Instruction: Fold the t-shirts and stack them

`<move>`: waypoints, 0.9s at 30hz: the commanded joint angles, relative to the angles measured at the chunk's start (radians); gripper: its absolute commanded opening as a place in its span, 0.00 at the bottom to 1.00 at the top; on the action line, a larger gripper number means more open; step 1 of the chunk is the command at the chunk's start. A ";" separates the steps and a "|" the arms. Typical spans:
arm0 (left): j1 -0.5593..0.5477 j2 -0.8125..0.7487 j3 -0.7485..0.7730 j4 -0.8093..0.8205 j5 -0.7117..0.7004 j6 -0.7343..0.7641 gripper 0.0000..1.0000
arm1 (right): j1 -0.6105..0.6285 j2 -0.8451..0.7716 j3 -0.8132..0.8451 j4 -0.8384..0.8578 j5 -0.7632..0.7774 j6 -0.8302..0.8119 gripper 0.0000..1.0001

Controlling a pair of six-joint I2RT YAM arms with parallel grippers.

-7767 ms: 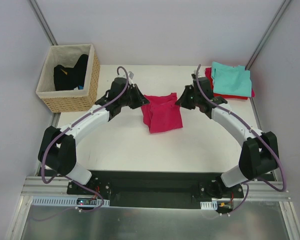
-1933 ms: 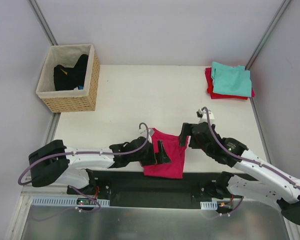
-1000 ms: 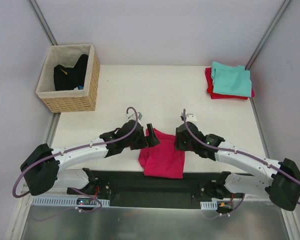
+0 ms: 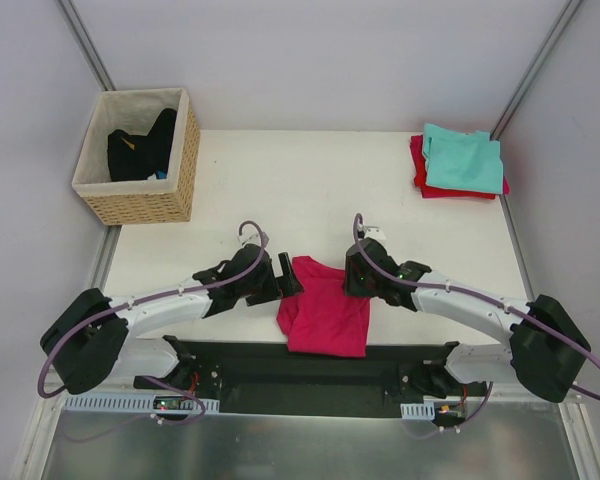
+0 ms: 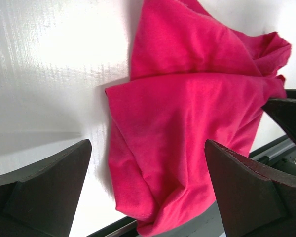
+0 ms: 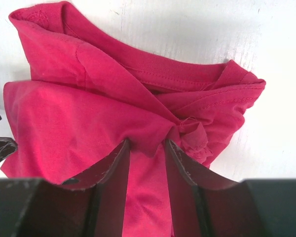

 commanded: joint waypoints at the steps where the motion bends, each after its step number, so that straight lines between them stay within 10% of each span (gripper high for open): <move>1: 0.019 0.032 0.034 0.011 0.011 0.024 0.99 | -0.014 0.006 0.004 0.030 -0.010 -0.006 0.36; 27: 0.057 0.156 0.103 0.060 0.052 0.044 0.16 | -0.077 0.044 -0.015 0.061 -0.059 -0.022 0.01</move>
